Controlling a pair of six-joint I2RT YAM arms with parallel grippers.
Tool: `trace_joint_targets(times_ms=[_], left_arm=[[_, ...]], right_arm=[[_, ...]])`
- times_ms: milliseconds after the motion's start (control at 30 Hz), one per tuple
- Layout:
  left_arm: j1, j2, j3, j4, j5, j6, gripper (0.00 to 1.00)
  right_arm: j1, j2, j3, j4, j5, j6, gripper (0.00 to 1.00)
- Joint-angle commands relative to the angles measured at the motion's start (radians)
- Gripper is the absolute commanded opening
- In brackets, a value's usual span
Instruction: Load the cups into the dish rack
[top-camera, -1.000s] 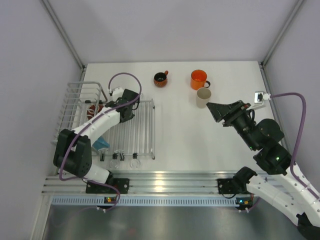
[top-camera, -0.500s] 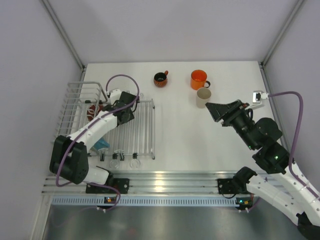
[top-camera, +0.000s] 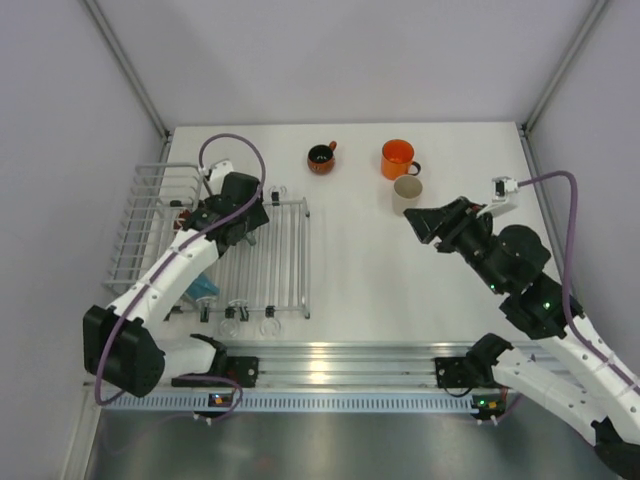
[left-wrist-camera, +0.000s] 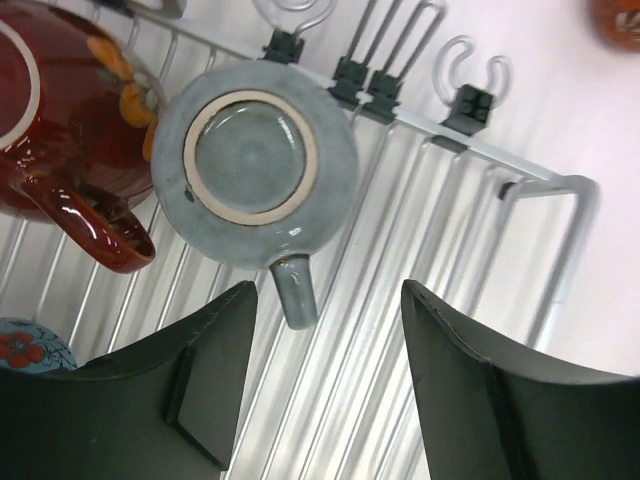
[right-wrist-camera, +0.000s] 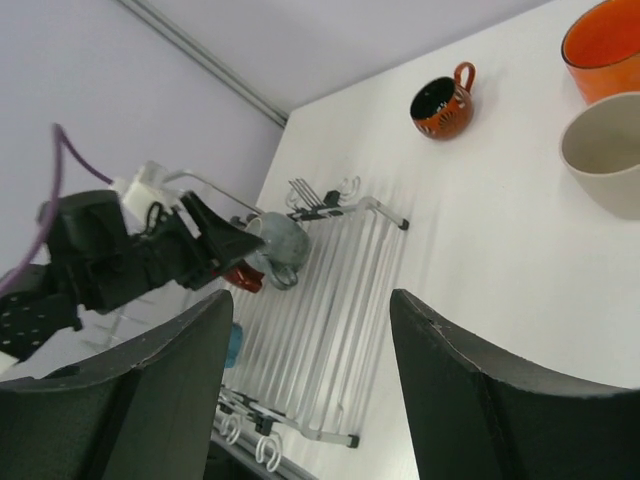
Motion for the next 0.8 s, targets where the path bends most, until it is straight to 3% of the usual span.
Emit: trace_joint_targets(times_ms=[0,267,300,500,600,767], left_arm=[[-0.003,-0.065,0.062,0.015,0.066,0.060,0.65],[-0.003,-0.163,0.108,0.093,0.454,0.137,0.66],[-0.003,-0.169,0.100,0.130,0.576,0.134,0.66],[-0.005,-0.226,-0.032,0.412,0.898,-0.021,0.67],[-0.005,-0.238,-0.067,0.466,0.958,-0.059,0.67],[-0.006,-0.255,-0.157,0.573,1.026,-0.142,0.67]], right_arm=[[-0.004,0.062,0.056,-0.070,0.004,-0.052,0.65],[-0.012,0.149,0.068,-0.107,0.122,-0.131,0.59],[-0.013,0.154,0.071,-0.107,0.133,-0.139,0.59],[-0.053,0.246,0.103,-0.128,0.157,-0.216,0.54],[-0.087,0.304,0.119,-0.135,0.156,-0.222,0.52],[-0.295,0.444,0.154,-0.155,-0.004,-0.162,0.50]])
